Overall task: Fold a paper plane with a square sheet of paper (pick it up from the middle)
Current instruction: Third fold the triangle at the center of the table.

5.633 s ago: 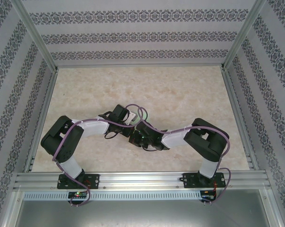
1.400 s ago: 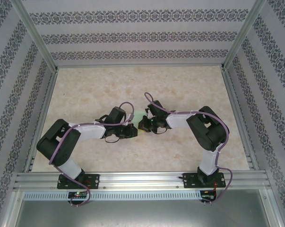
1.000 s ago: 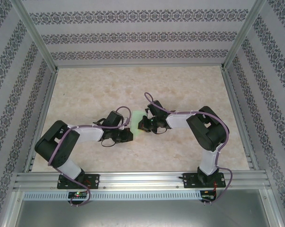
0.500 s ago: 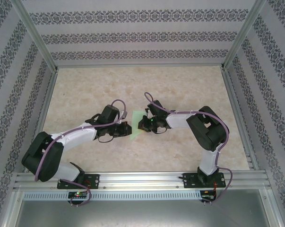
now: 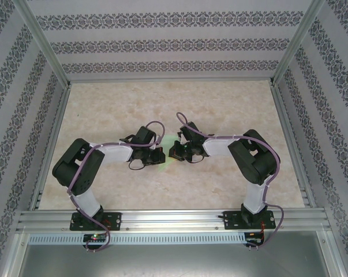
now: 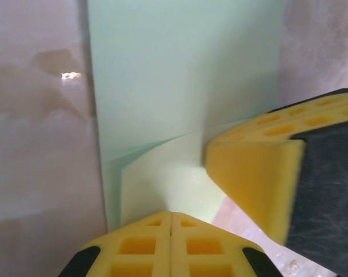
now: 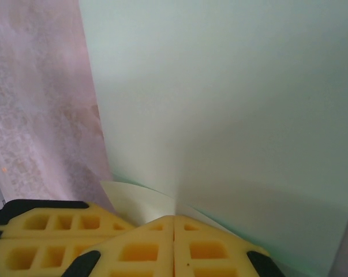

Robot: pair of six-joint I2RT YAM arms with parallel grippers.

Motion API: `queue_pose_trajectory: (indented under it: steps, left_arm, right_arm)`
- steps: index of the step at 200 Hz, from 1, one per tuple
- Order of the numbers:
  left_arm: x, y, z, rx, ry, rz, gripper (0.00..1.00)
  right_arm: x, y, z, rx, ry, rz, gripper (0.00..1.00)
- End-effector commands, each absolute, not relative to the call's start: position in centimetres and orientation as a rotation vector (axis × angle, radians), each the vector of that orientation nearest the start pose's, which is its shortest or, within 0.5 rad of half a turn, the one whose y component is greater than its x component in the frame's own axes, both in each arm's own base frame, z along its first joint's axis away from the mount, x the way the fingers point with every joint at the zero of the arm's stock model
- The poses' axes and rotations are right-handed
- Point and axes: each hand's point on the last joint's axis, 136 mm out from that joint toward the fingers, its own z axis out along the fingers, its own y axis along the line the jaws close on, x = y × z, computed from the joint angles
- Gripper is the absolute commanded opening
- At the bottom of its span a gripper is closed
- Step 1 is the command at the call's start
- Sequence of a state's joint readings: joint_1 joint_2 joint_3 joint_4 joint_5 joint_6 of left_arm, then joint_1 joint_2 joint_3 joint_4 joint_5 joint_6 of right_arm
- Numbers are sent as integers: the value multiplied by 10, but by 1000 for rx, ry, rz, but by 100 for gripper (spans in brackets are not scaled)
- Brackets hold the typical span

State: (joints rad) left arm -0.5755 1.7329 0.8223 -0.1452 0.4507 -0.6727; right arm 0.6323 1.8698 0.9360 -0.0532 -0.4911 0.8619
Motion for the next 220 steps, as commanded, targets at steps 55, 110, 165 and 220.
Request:
queue_pose_trajectory:
  steps: [55,110,165,220]
  left_arm:
    - [266,-246,-8,62,2885,-843,5]
    - [264,-244,-8,101,2900,-821,4]
    - [251,-233,-21,140,2965,-752,2]
    - [242,-227,-30,142,2992,-736,0]
  right_arm:
    - [280,315,53,65,2732,1154,8]
    - [282,313,16,122,2784,1113,6]
    - [296,289,6,211,2790,1059,6]
    - [310,267,-3,277,2774,1062,7]
